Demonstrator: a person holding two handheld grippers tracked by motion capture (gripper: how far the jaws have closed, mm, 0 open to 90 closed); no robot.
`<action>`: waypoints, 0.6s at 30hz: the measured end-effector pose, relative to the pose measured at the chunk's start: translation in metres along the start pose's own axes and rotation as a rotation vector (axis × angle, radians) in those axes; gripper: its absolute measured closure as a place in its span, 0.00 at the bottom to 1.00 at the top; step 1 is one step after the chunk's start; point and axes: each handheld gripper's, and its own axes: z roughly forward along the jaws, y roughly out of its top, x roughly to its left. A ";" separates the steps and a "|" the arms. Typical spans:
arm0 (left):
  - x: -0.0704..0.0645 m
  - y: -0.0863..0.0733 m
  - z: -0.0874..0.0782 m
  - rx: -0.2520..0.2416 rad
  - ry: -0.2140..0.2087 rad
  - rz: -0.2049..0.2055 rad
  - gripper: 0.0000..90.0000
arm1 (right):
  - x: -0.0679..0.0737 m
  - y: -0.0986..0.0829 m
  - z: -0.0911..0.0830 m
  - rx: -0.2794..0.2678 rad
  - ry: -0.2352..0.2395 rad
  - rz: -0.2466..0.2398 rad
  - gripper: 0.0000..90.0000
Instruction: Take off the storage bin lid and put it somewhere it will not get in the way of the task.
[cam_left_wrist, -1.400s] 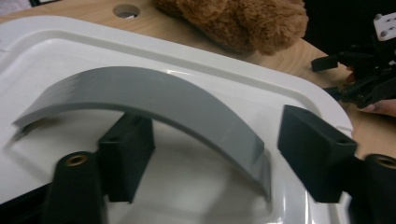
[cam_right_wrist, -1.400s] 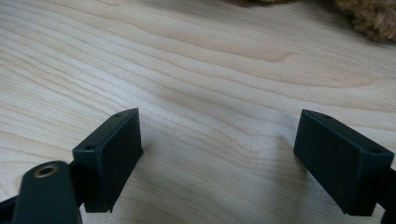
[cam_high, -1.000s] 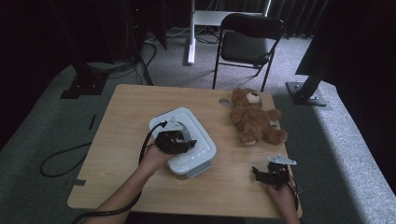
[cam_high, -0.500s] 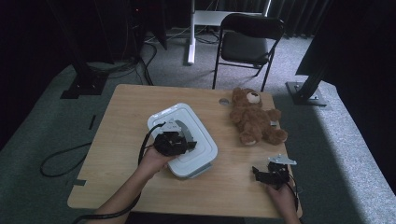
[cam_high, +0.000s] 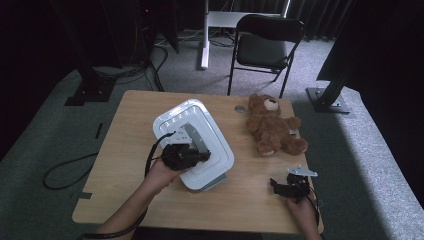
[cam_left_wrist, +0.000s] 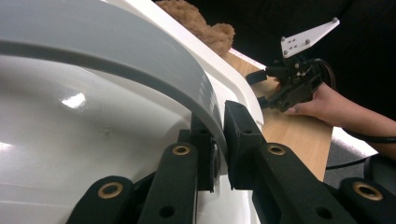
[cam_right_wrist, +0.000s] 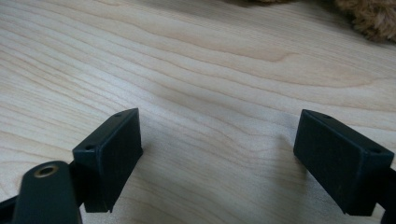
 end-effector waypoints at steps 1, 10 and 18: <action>0.000 0.000 -0.001 -0.001 0.003 0.005 0.94 | 0.000 0.000 0.000 0.000 0.000 0.000 0.16; -0.005 0.004 -0.012 0.007 -0.008 0.033 0.96 | 0.000 0.000 0.000 0.001 0.000 0.001 0.16; -0.006 0.006 -0.025 -0.007 -0.013 0.036 0.97 | 0.000 0.000 0.000 0.001 0.000 0.000 0.16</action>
